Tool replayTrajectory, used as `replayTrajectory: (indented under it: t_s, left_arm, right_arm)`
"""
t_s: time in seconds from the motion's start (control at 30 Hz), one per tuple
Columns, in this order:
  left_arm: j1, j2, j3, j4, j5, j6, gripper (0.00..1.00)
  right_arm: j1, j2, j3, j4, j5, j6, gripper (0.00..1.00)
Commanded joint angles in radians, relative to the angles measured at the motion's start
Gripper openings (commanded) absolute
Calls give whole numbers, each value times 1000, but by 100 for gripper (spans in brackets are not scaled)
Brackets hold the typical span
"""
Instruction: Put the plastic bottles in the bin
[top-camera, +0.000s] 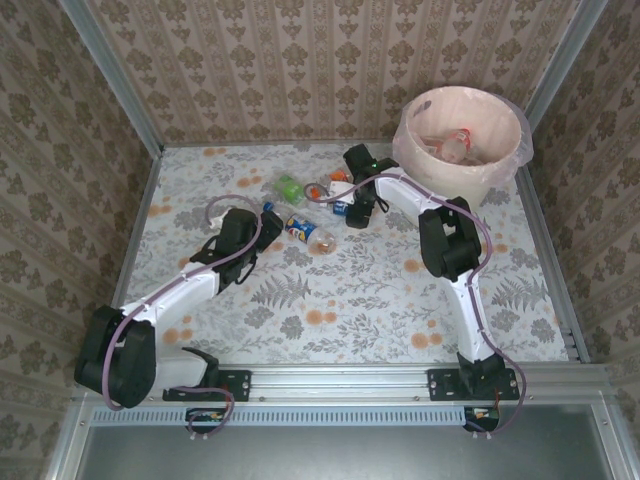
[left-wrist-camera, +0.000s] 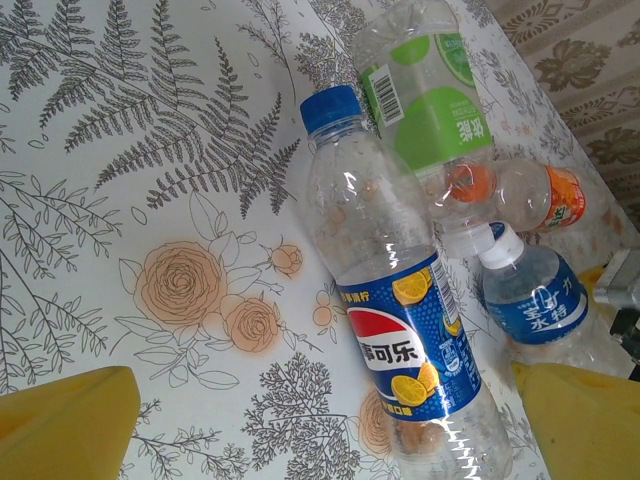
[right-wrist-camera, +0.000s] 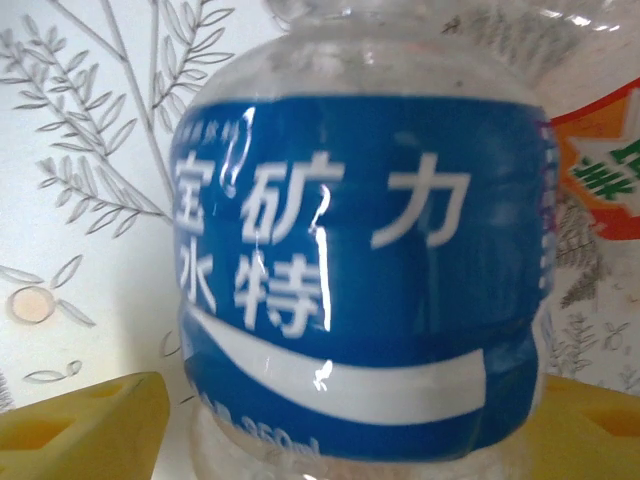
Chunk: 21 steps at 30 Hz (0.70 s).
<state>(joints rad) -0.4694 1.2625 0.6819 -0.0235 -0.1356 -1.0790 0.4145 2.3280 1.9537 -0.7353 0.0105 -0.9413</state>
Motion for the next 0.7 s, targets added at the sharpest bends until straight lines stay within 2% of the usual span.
replayTrajectory:
  t_s: [0.0, 0.03, 0.1, 0.27, 0.4, 0.67]
  left_arm:
    - [7, -14, -7, -18, -4, -13, 100]
    - [6, -12, -8, -18, -3, -13, 100]
    - [7, -9, -8, -15, -1, -15, 100]
    - [6, 0, -6, -9, 5, -16, 100]
    - [6, 9, -2, -3, 13, -16, 100]
    - [7, 20, 11, 0, 22, -4, 100]
  right_arm:
    - [7, -15, -4, -43, -41, 30, 81]
    - [8, -15, -9, -30, -35, 43, 79]
    - [10, -22, -29, 19, -23, 67, 67]
    - [20, -34, -46, 60, -27, 67, 64]
    - [23, -57, -59, 48, -41, 64, 52]
    - [10, -328, -241, 145, -176, 133, 50]
